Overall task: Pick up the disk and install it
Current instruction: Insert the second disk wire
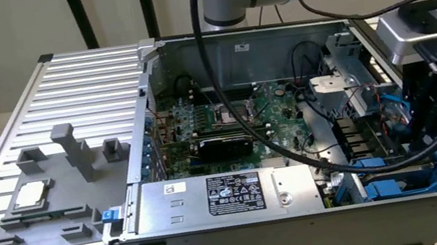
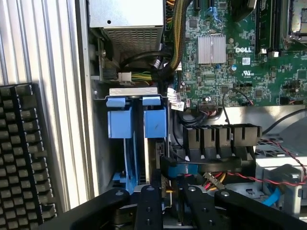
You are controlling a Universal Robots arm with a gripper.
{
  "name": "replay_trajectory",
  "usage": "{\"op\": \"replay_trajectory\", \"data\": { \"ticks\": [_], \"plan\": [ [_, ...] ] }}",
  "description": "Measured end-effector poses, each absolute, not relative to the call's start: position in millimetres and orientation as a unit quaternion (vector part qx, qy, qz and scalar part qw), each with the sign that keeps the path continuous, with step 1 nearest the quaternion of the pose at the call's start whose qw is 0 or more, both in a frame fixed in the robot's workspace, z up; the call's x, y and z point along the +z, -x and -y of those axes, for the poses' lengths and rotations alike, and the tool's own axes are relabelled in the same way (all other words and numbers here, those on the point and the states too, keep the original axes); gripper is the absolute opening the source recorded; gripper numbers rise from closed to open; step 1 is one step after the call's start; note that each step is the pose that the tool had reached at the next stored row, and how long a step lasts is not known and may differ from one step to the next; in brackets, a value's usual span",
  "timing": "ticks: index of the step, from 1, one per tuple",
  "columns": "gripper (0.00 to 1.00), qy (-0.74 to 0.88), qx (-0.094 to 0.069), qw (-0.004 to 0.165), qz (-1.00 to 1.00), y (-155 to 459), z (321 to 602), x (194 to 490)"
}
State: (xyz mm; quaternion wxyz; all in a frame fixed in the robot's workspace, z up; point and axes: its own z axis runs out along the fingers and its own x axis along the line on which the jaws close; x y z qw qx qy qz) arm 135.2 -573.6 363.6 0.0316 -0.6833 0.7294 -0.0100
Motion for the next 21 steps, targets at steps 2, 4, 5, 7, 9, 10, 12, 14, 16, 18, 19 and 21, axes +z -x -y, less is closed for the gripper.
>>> {"op": "replay_trajectory", "data": {
  "ticks": [2, 4, 5, 7, 9, 10, 12, 14, 16, 18, 19, 21],
  "plan": [
    [0.25, 0.683, -0.010, 0.032, -0.729, -135, 574, 373],
    [0.25, 0.683, -0.010, 0.032, -0.729, -135, 574, 381],
    [0.25, 0.683, -0.010, 0.032, -0.729, -135, 574, 384],
    [0.25, 0.683, -0.010, 0.032, -0.729, -135, 574, 385],
    [0.25, 0.683, -0.010, 0.032, -0.729, -132, 574, 386],
    [0.25, 0.683, -0.010, 0.032, -0.729, -130, 574, 385],
    [0.25, 0.683, -0.010, 0.032, -0.729, -126, 573, 385],
    [0.25, 0.683, -0.011, 0.031, -0.729, -124, 573, 383],
    [0.25, 0.683, -0.012, 0.030, -0.729, -124, 573, 381],
    [0.25, 0.683, -0.013, 0.029, -0.729, -123, 572, 378],
    [0.25, 0.684, -0.014, 0.028, -0.729, -123, 572, 377],
    [0.25, 0.684, -0.016, 0.026, -0.729, -123, 572, 375]
  ]
}}
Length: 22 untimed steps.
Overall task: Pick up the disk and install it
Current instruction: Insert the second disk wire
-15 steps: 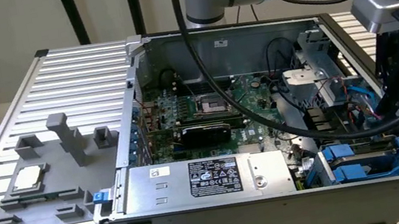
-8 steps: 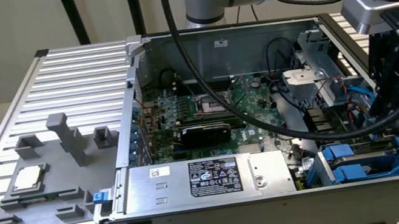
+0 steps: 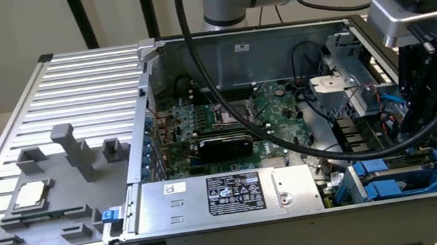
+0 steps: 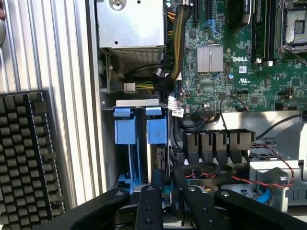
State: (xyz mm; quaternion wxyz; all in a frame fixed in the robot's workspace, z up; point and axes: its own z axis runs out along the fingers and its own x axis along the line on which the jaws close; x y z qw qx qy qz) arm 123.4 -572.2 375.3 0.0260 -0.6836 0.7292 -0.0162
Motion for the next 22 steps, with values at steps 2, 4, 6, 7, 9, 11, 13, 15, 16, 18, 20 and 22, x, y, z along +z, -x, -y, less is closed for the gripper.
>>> {"op": "replay_trajectory", "data": {
  "ticks": [2, 4, 6, 7, 9, 11, 13, 15, 16, 18, 20, 22],
  "plan": [
    [0.25, 0.684, -0.018, 0.024, -0.729, -123, 572, 373],
    [0.25, 0.684, -0.019, 0.024, -0.729, -123, 572, 370],
    [0.25, 0.684, -0.020, 0.023, -0.729, -123, 572, 368],
    [0.25, 0.684, -0.020, 0.023, -0.729, -123, 572, 367],
    [0.23, 0.684, -0.021, 0.022, -0.729, -123, 571, 366],
    [0.23, 0.684, -0.021, 0.021, -0.729, -123, 571, 365],
    [0.16, 0.684, -0.021, 0.021, -0.729, -123, 571, 365],
    [0.16, 0.684, -0.022, 0.021, -0.729, -121, 571, 365],
    [0.16, 0.684, -0.022, 0.021, -0.729, -119, 571, 365],
    [0.16, 0.684, -0.023, 0.023, -0.729, -114, 571, 364],
    [0.16, 0.684, -0.027, 0.026, -0.728, -112, 571, 362],
    [0.16, 0.685, -0.031, 0.031, -0.728, -111, 571, 360]
  ]
}}
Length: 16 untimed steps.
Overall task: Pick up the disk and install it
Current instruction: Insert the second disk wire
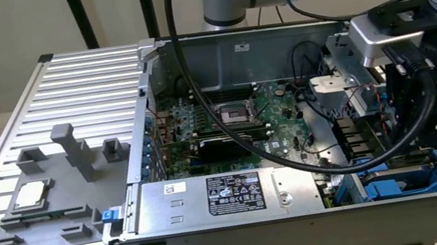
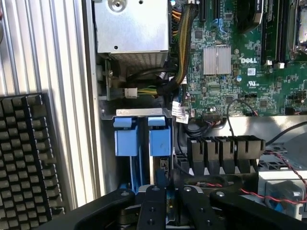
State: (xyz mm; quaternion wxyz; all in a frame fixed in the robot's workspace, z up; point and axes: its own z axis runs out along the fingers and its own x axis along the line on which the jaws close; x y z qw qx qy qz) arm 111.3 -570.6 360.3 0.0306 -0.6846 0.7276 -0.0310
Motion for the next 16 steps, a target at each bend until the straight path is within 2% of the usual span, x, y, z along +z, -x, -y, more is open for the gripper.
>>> {"op": "replay_trajectory", "data": {
  "ticks": [4, 16],
  "plan": [
    [0.16, 0.685, -0.038, 0.037, -0.727, -110, 571, 355],
    [0.16, 0.685, -0.043, 0.043, -0.726, -109, 569, 344]
  ]
}}
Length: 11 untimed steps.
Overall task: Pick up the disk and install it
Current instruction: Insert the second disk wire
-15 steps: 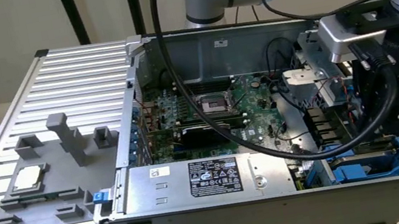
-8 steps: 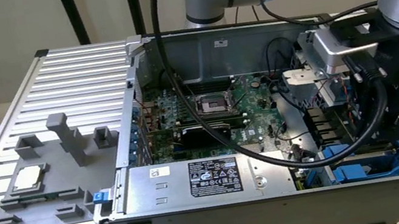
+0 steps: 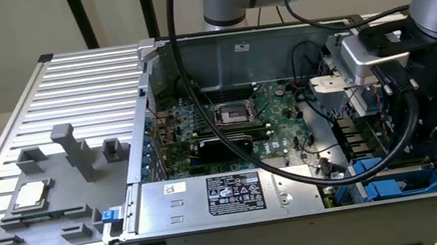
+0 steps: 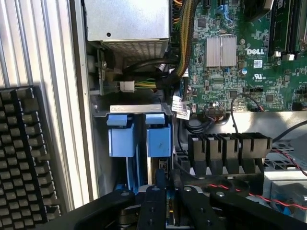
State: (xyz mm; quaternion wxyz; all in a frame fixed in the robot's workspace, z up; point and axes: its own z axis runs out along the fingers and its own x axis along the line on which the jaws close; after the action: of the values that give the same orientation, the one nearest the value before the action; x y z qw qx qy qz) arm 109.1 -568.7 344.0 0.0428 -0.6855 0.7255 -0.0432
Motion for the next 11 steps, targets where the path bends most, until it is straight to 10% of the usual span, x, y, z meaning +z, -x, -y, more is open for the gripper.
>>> {"op": "replay_trajectory", "data": {
  "ticks": [11],
  "plan": [
    [0.16, 0.686, -0.045, 0.045, -0.724, -109.1, 567.6, 339.3]
  ]
}}
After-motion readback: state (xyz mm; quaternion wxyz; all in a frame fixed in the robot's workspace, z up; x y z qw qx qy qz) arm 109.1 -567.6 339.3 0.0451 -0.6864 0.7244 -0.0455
